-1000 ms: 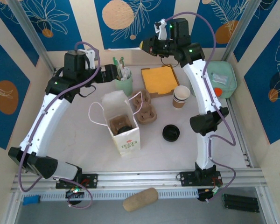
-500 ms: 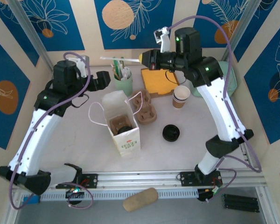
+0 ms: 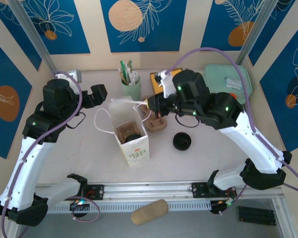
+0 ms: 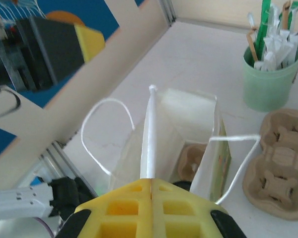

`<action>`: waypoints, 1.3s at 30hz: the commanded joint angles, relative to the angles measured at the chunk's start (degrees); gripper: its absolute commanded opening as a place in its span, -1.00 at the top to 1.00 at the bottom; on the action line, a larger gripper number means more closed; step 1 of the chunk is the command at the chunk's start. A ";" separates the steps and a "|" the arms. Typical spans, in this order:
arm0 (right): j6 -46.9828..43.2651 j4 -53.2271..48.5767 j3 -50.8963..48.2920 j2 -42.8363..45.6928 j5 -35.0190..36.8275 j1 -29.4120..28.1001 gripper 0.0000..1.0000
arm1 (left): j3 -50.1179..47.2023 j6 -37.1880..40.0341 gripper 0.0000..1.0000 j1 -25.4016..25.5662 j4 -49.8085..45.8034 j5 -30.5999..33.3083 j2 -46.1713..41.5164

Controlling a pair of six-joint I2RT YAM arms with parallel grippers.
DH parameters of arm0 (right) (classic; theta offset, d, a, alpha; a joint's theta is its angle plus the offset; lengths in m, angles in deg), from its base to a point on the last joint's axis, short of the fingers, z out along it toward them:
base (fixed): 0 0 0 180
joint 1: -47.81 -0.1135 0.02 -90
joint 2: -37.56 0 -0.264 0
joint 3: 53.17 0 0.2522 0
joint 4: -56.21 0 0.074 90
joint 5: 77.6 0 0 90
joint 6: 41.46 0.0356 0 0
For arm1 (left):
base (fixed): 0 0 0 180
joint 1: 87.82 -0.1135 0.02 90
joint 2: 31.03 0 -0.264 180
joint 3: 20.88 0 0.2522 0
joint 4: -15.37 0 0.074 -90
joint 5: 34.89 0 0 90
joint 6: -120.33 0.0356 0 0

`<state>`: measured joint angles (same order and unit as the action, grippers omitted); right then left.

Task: Pack the takeout coffee

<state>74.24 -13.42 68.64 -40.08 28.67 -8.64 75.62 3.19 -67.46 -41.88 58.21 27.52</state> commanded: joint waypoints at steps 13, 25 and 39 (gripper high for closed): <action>-3.32 1.74 -3.88 -6.81 26.35 -13.63 1.00 | -3.76 -1.66 -0.99 -0.50 -1.45 -4.26 -1.80; -4.71 9.99 -5.81 -13.73 26.51 -14.02 1.00 | -6.44 -2.06 -0.99 -0.50 -1.24 -4.85 -3.13; -1.89 12.56 -10.60 -18.12 22.38 -14.71 0.84 | -7.41 -3.00 -0.99 -0.50 -0.01 -5.64 -3.54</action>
<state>70.69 -1.93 57.80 -57.50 53.06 -23.02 68.91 1.22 -67.46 -42.91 53.77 24.63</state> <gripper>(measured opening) 0.071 0.994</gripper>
